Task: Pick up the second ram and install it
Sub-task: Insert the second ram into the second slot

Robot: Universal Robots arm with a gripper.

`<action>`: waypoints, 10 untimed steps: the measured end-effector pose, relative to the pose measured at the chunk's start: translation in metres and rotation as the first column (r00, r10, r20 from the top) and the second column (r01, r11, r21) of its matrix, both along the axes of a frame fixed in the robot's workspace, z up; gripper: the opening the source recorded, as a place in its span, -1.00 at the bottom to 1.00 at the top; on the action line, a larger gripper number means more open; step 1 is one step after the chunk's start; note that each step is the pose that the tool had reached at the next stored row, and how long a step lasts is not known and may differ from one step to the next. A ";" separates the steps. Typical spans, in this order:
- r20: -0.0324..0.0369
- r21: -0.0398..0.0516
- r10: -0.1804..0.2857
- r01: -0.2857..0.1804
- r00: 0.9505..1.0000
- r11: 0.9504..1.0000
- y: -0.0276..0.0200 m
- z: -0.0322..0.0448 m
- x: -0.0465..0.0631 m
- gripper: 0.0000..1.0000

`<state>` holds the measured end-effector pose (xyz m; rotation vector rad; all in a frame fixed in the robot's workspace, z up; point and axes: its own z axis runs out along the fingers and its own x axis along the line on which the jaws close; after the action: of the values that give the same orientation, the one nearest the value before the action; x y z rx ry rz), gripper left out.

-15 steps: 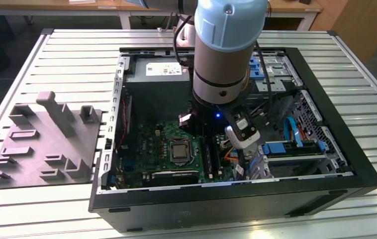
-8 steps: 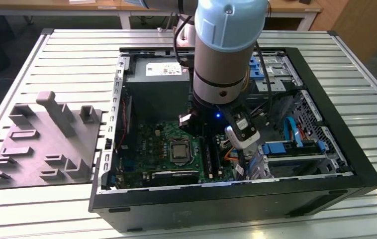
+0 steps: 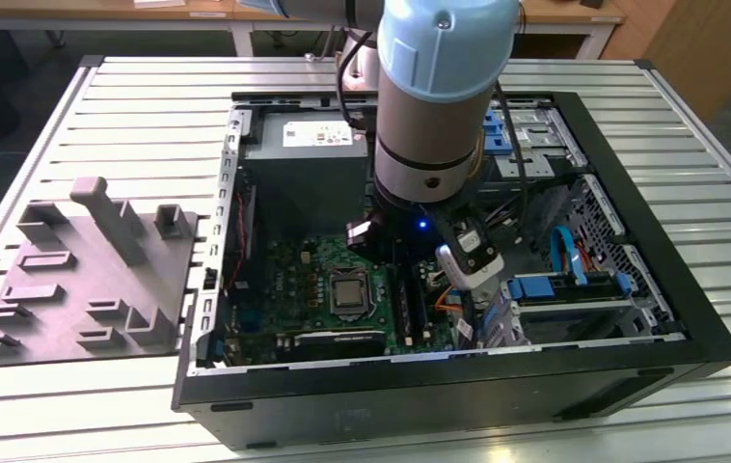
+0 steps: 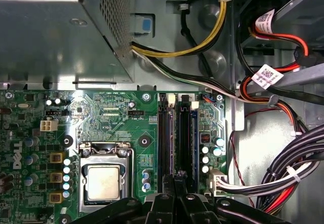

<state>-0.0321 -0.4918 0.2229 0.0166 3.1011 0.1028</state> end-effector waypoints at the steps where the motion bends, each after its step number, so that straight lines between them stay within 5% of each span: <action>1: 0.000 0.000 0.000 0.000 1.000 1.000 0.0000 0.0000 0.000 -0.77; 10: 0.000 0.000 0.000 0.000 1.000 1.000 0.0000 -0.0010 0.000 -0.77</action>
<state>-0.0321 -0.4918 0.2219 0.0165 3.1011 0.1030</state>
